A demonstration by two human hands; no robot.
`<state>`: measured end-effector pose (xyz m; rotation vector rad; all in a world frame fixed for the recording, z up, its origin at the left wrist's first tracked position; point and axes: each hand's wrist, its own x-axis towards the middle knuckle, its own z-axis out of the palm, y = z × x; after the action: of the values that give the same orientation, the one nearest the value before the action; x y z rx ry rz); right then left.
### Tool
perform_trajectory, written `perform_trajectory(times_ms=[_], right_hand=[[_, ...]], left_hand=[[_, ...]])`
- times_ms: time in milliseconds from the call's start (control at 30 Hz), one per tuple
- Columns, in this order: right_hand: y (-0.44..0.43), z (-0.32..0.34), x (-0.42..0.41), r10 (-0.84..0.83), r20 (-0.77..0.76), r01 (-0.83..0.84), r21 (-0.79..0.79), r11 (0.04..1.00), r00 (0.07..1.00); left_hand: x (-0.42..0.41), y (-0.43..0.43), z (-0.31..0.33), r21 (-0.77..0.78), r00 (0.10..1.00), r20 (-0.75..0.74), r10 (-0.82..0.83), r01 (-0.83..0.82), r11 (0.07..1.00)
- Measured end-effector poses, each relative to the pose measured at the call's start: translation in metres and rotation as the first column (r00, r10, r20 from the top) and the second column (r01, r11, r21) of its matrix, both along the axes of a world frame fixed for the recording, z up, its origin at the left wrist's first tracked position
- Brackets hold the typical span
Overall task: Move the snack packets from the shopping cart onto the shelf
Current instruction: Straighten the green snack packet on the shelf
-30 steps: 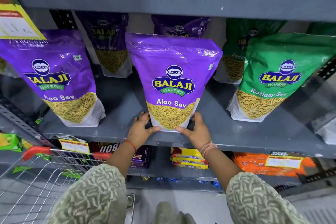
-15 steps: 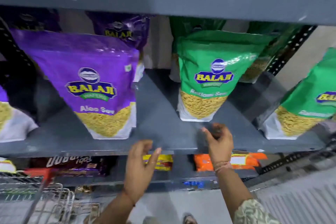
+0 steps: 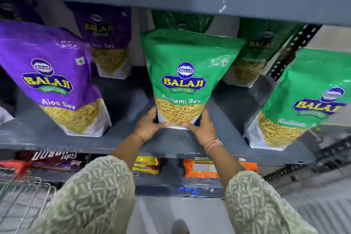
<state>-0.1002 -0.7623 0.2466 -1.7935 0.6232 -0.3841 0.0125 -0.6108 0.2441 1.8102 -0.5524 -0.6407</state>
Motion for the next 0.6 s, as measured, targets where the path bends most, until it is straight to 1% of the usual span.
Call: perform_trajectory(times_ms=[167,267,400,533,600], right_hand=[[0.016,-0.004,-0.022,-0.004,-0.028,0.003,-0.046,0.999,1.000],[0.023,-0.003,-0.029,-0.004,-0.040,0.002,-0.067,0.998,0.999],[0.030,-0.001,-0.037,-0.017,-0.061,0.014,-0.054,0.998,0.998],[0.030,0.000,-0.038,0.006,-0.061,-0.009,-0.038,0.999,0.998],[0.030,0.001,-0.038,0.006,-0.052,-0.008,-0.029,1.000,0.999]], left_hand=[[-0.010,0.019,-0.018,0.050,1.000,0.026,-0.013,0.011,0.999],[-0.017,0.026,-0.022,0.044,0.999,0.040,-0.007,0.005,0.999],[-0.024,0.034,-0.023,0.033,0.999,0.050,-0.003,0.002,0.999],[-0.025,0.036,-0.025,0.006,0.999,0.032,-0.016,0.015,1.000],[-0.024,0.035,-0.025,0.019,0.999,0.042,-0.026,0.025,1.000]])
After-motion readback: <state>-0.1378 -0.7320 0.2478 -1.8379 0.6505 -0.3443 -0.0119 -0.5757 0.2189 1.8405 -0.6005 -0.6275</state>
